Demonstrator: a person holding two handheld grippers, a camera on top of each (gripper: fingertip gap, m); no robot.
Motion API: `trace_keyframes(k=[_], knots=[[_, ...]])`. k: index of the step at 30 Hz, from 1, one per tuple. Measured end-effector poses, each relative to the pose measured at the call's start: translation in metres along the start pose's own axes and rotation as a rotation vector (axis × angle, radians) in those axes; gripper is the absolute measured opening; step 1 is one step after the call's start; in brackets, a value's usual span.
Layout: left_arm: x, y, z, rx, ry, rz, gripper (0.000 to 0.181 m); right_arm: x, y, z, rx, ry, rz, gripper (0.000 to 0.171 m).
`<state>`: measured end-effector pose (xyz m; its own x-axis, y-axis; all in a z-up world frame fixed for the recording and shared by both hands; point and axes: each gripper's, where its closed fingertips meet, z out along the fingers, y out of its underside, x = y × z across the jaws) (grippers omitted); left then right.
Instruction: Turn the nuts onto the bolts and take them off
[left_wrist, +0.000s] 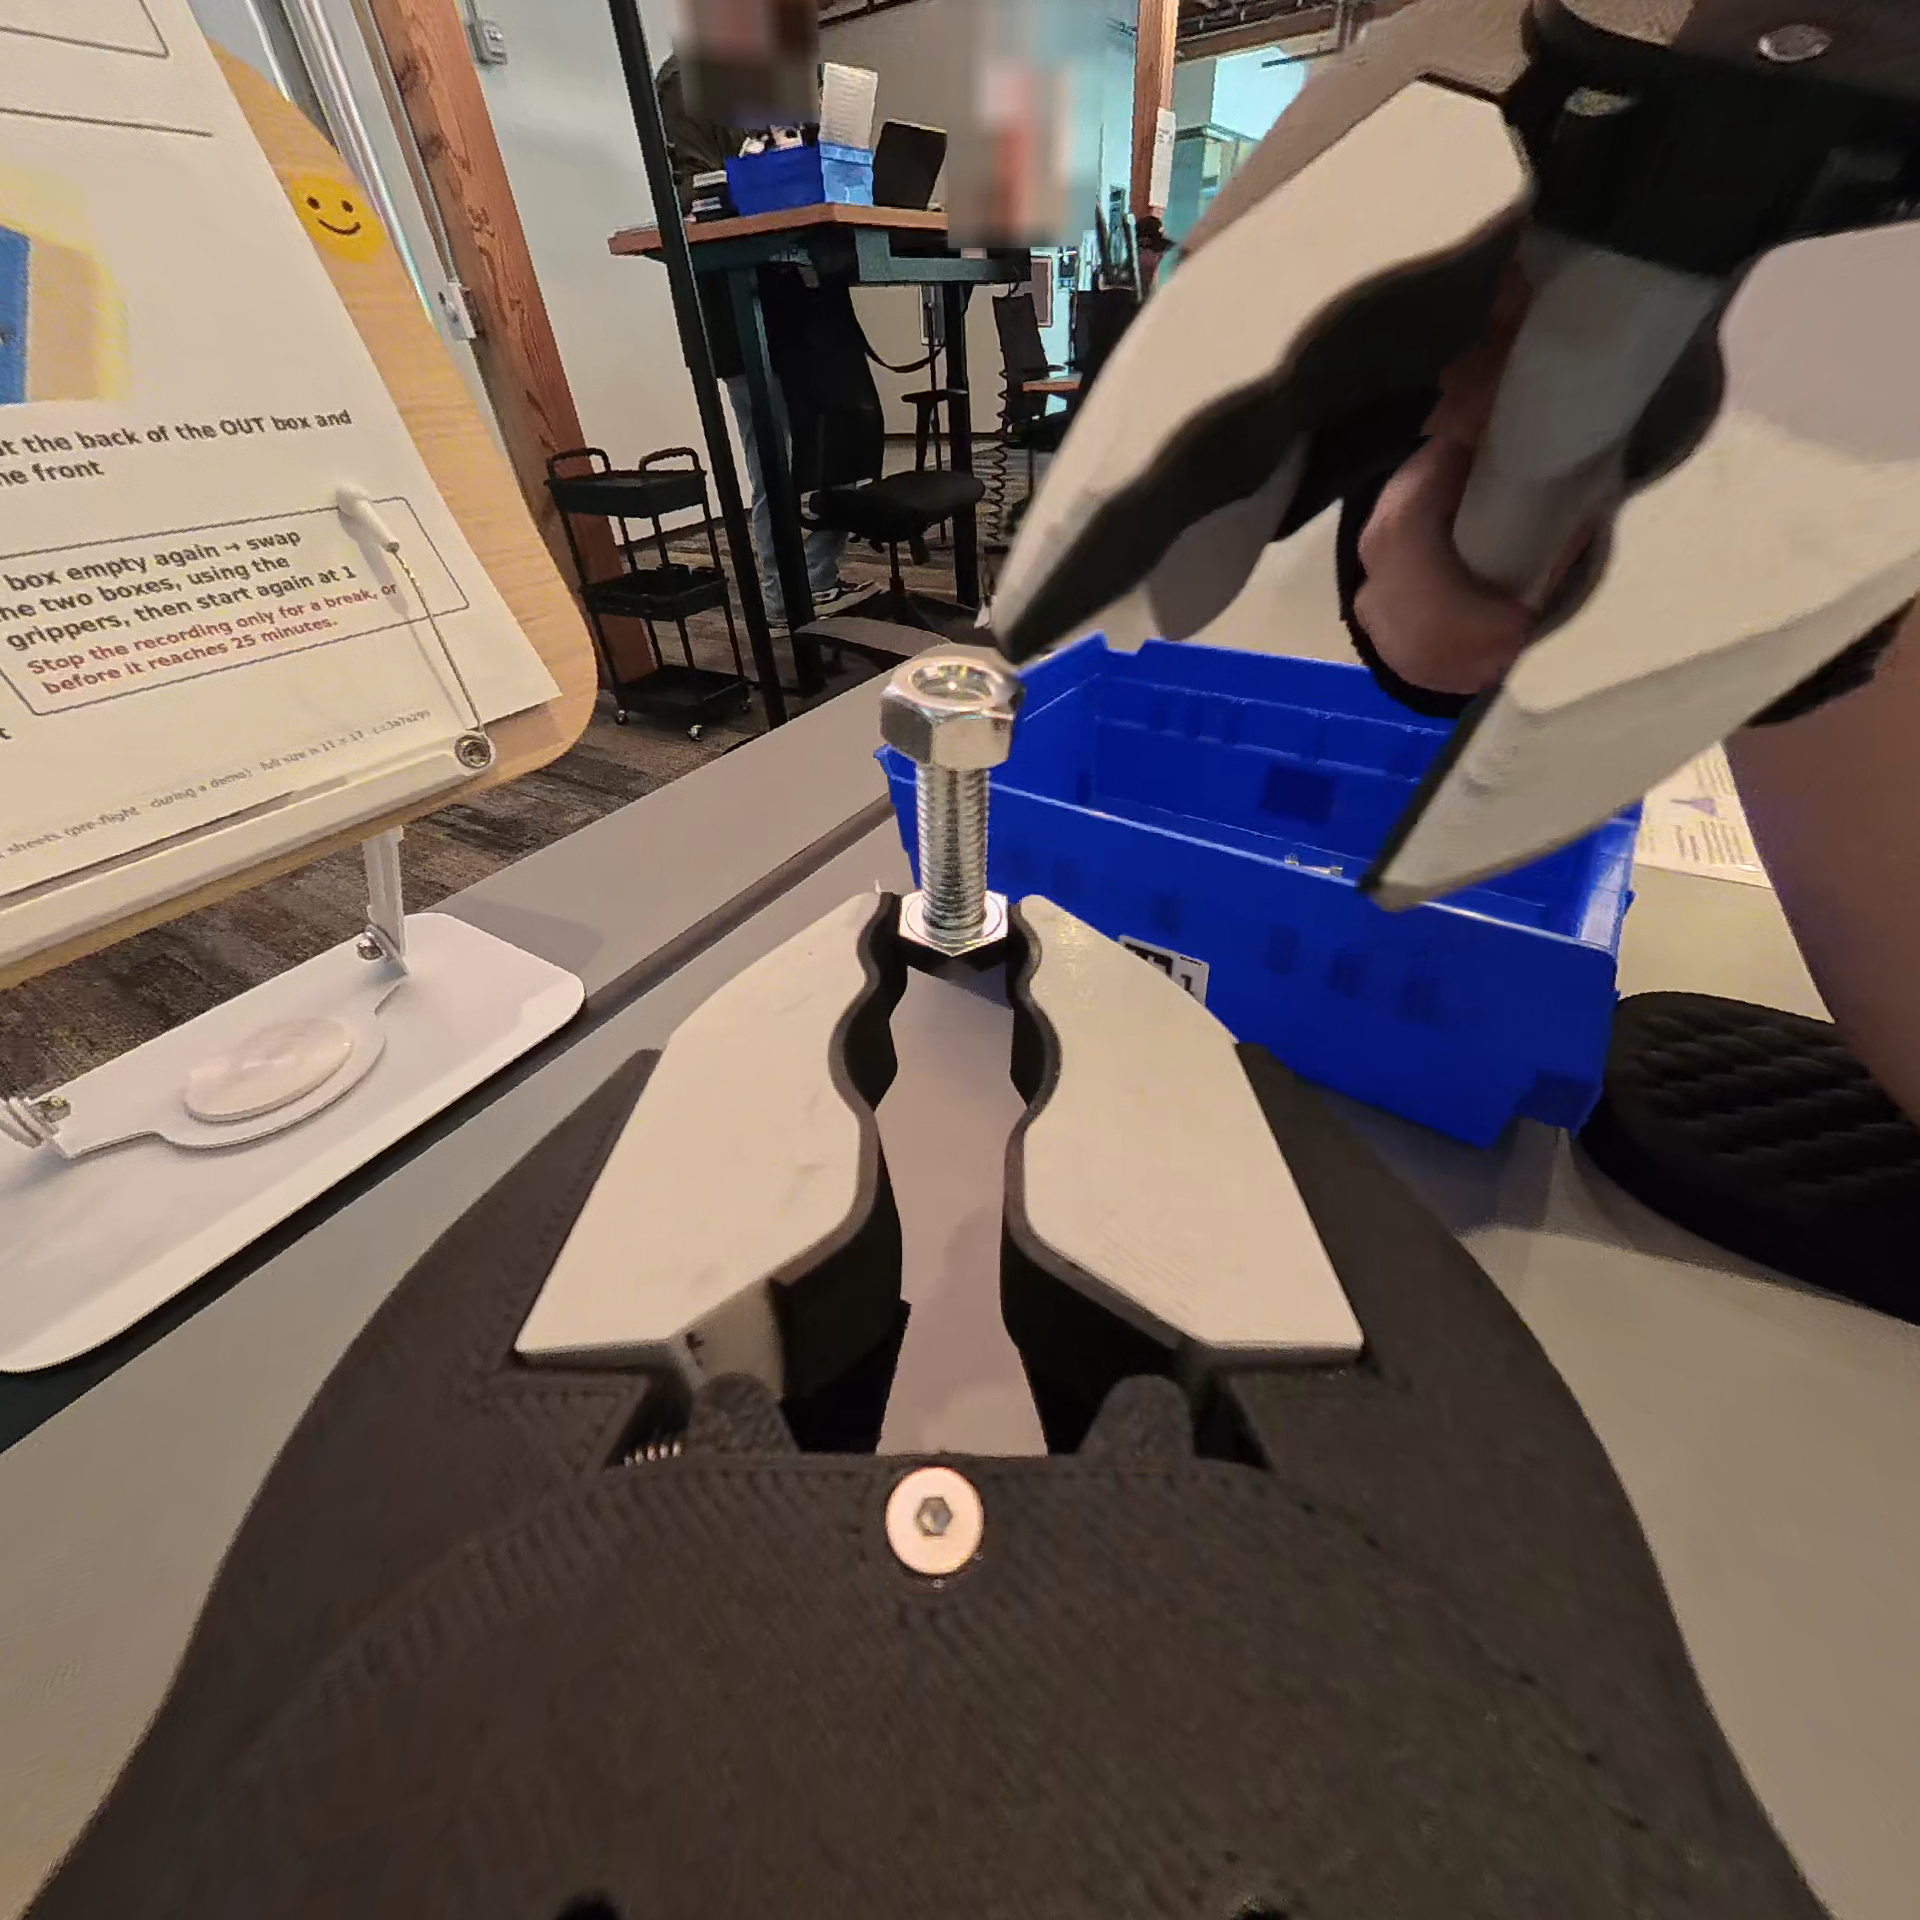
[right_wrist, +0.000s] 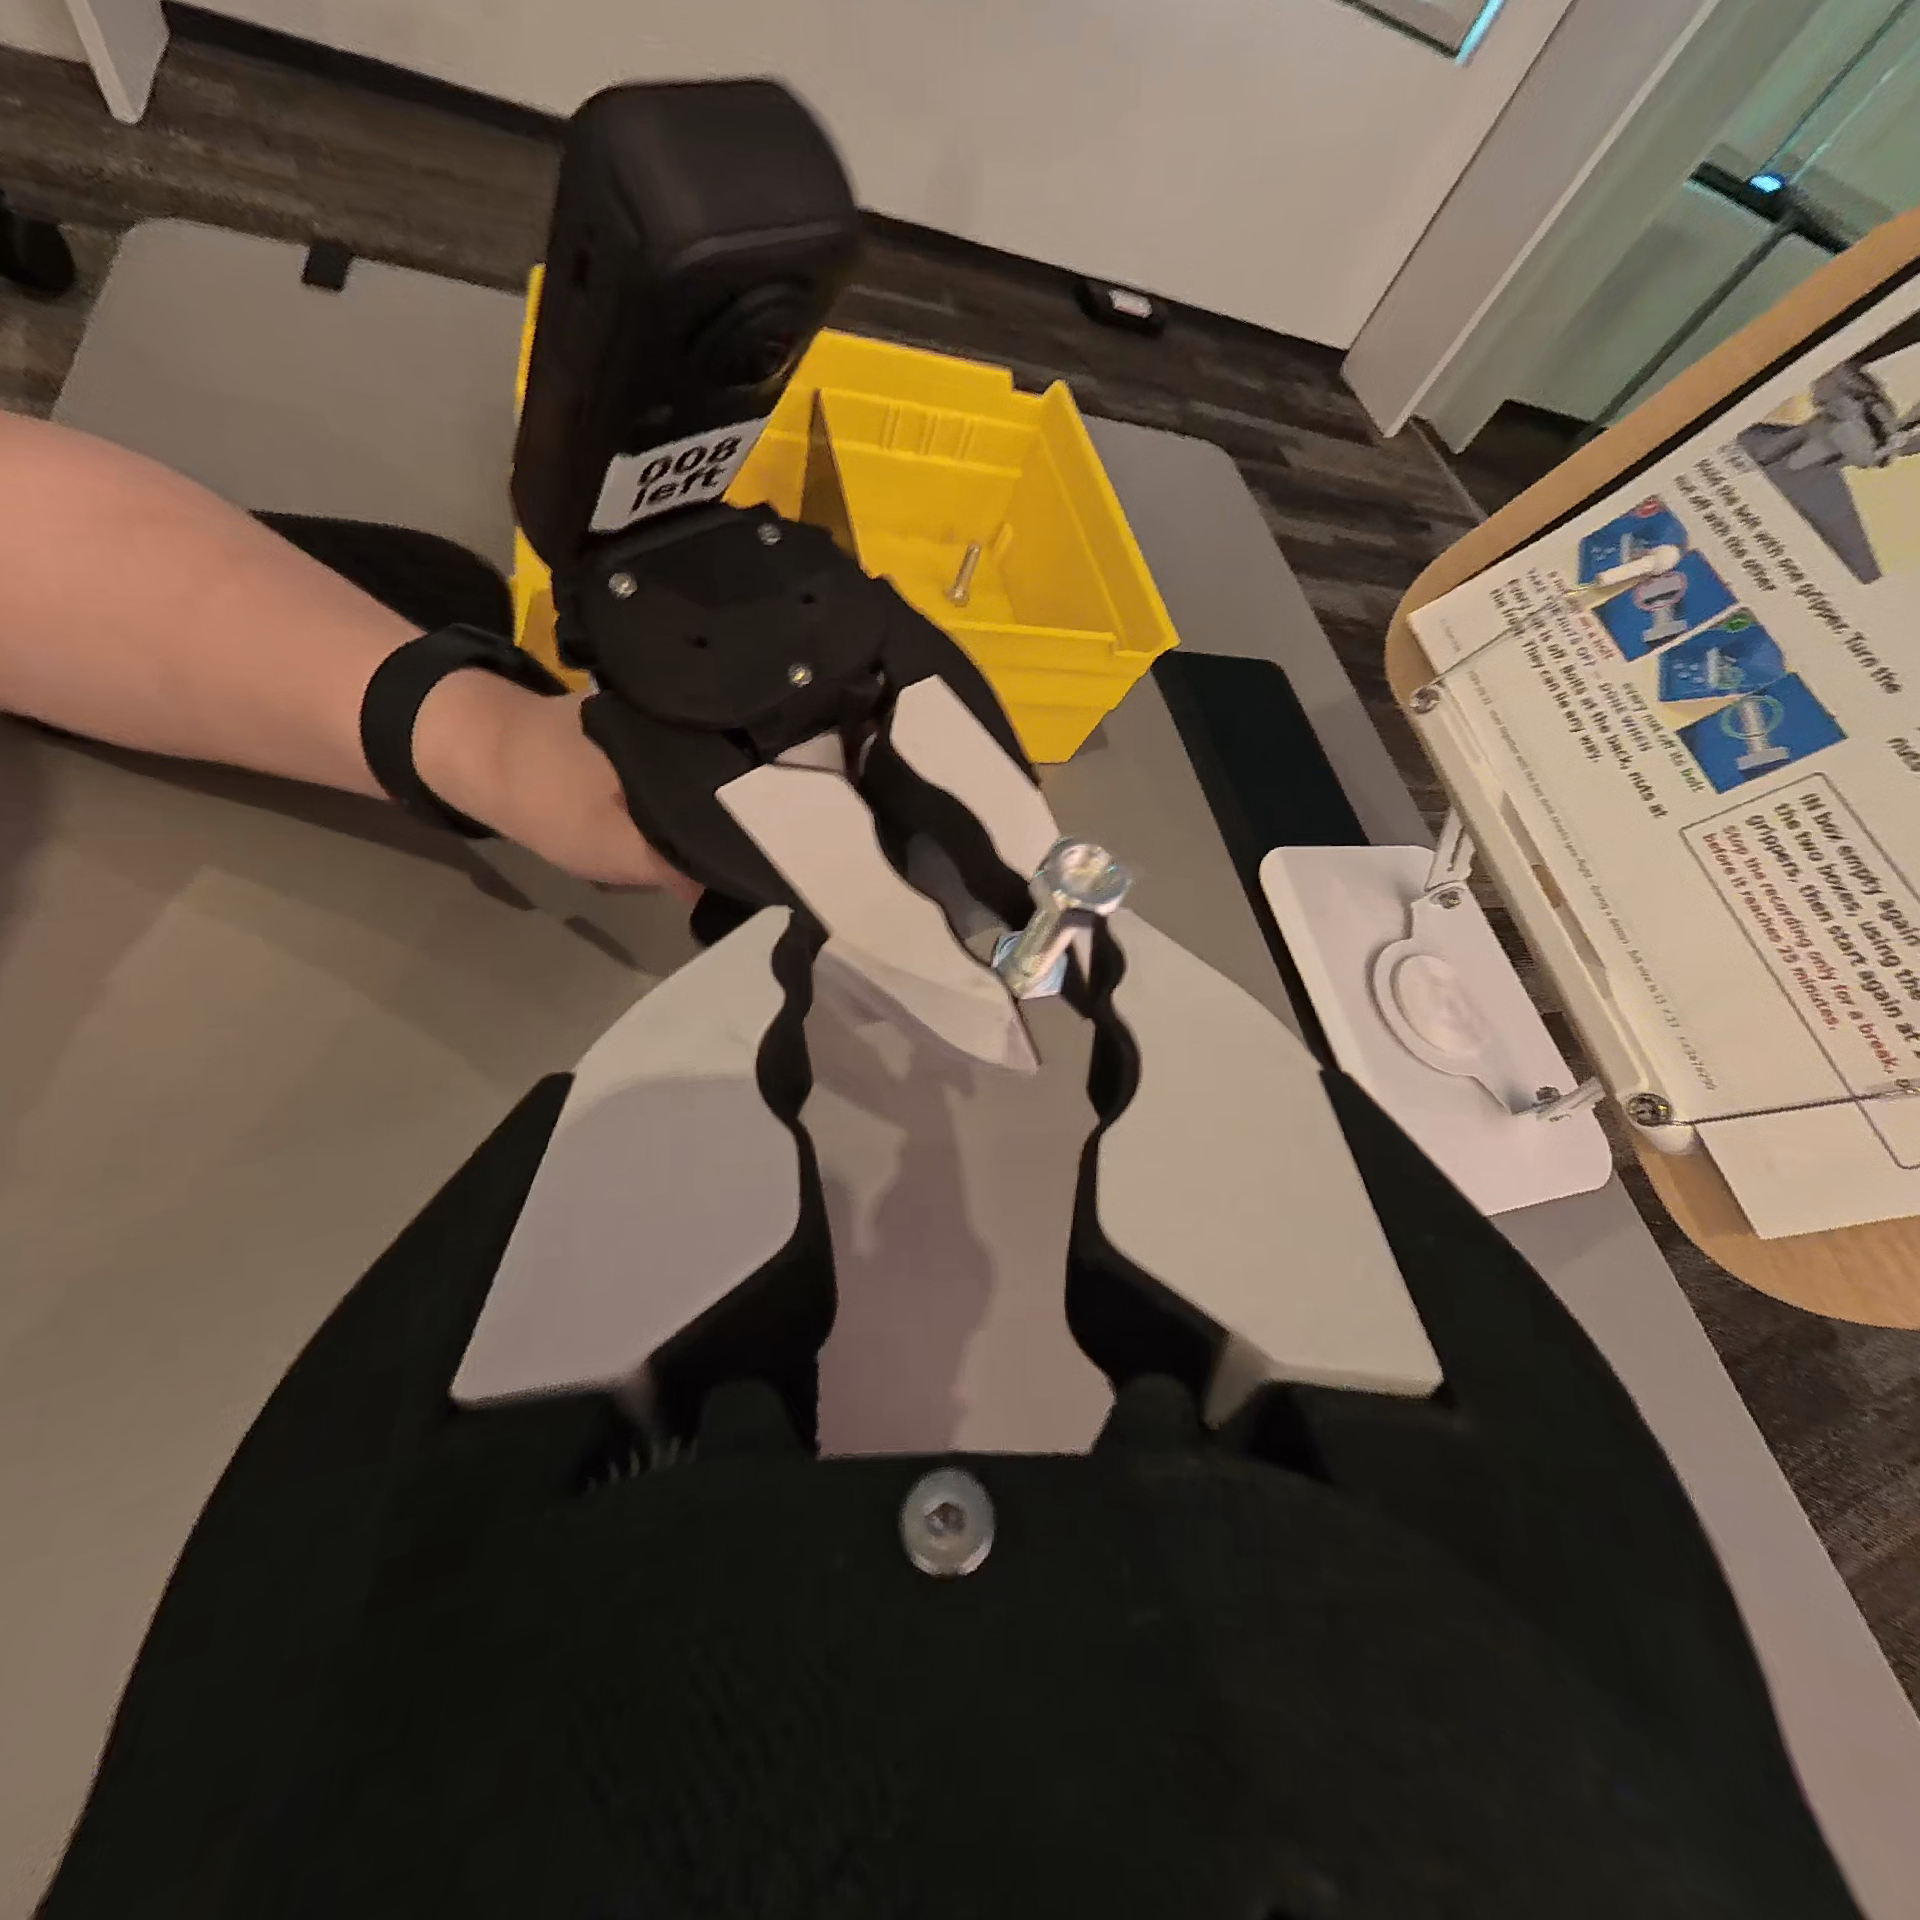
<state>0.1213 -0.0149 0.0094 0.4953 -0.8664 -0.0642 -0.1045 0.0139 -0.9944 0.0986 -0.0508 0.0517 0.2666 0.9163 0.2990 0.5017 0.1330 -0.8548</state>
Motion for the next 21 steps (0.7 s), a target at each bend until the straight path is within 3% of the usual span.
trace_keyframes(k=[3, 7, 11, 13, 17, 19, 21], knots=[[0.005, -0.001, 0.001, 0.003, 0.009, 0.016, 0.018, 0.003, -0.001, 0.005, 0.014, 0.015, 0.012, 0.065], [-0.001, -0.001, 0.0, -0.008, -0.014, 0.013, 0.018, -0.007, 0.006, 0.006, -0.036, -0.038, -0.015, 0.063], [-0.007, -0.003, -0.003, 0.0, -0.027, 0.001, 0.018, -0.01, 0.002, 0.0, -0.029, -0.039, -0.044, 0.046], [-0.005, -0.005, -0.003, 0.002, -0.024, 0.011, 0.018, 0.003, 0.002, 0.002, -0.031, 0.041, -0.017, 0.052], [-0.001, -0.005, -0.002, -0.005, -0.015, 0.02, 0.018, 0.001, -0.001, 0.01, 0.002, 0.027, -0.008, 0.07], [-0.006, -0.004, -0.003, -0.01, -0.032, 0.007, 0.018, -0.007, 0.002, 0.01, -0.029, -0.009, -0.024, 0.07], [-0.012, -0.005, -0.005, -0.003, -0.039, -0.021, 0.018, -0.018, 0.004, 0.006, -0.057, -0.064, -0.038, 0.057]])
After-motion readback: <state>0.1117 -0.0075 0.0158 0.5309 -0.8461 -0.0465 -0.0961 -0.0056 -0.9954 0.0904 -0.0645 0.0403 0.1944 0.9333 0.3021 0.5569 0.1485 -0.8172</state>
